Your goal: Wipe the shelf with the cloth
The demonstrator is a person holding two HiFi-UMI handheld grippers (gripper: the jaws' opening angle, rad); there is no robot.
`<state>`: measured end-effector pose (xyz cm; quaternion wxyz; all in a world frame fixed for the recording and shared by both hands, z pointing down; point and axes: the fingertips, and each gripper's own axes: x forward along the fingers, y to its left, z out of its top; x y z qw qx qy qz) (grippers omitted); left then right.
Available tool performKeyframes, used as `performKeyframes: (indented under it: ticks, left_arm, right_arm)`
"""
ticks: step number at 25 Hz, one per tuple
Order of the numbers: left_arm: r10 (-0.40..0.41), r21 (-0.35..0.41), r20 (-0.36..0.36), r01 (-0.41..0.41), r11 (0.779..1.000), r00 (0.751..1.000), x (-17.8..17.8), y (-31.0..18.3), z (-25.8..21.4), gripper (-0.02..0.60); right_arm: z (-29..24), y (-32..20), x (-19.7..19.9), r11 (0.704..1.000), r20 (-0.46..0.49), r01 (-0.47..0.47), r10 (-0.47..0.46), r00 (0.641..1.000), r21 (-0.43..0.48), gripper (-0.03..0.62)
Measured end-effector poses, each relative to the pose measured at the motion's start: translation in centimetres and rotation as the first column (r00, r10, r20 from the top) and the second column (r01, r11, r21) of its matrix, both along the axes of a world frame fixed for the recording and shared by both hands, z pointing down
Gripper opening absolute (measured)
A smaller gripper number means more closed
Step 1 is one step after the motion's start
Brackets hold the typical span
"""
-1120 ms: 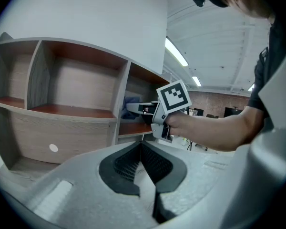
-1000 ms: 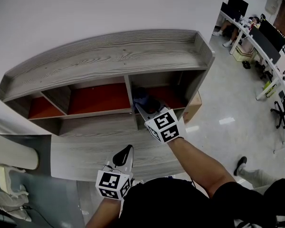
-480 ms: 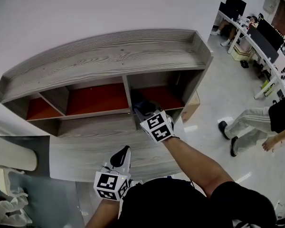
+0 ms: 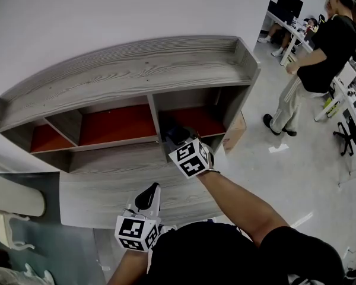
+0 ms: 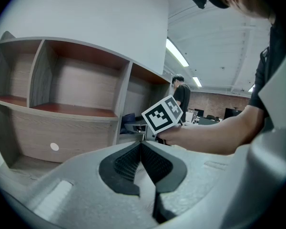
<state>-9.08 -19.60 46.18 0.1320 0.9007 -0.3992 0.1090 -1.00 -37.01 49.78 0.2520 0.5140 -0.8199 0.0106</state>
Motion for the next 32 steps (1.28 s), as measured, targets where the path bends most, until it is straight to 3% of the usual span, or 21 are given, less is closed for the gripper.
performKeyframes:
  ticks: [17, 32]
  left_arm:
    - [0.067, 0.000, 0.005, -0.067, 0.998, 0.998, 2.5, 0.5, 0.0, 0.011]
    - [0.123, 0.001, 0.012, -0.123, 0.992, 0.992, 4.6, 1.0, -0.2, 0.011]
  right_arm:
    - [0.1, 0.9, 8.7, 0.979, 0.048, -0.202, 0.203, 0.978, -0.022, 0.141]
    - [0.4, 3.2, 15.7, 0.923, 0.192, -0.381, 0.385, 0.903, -0.061, 0.141]
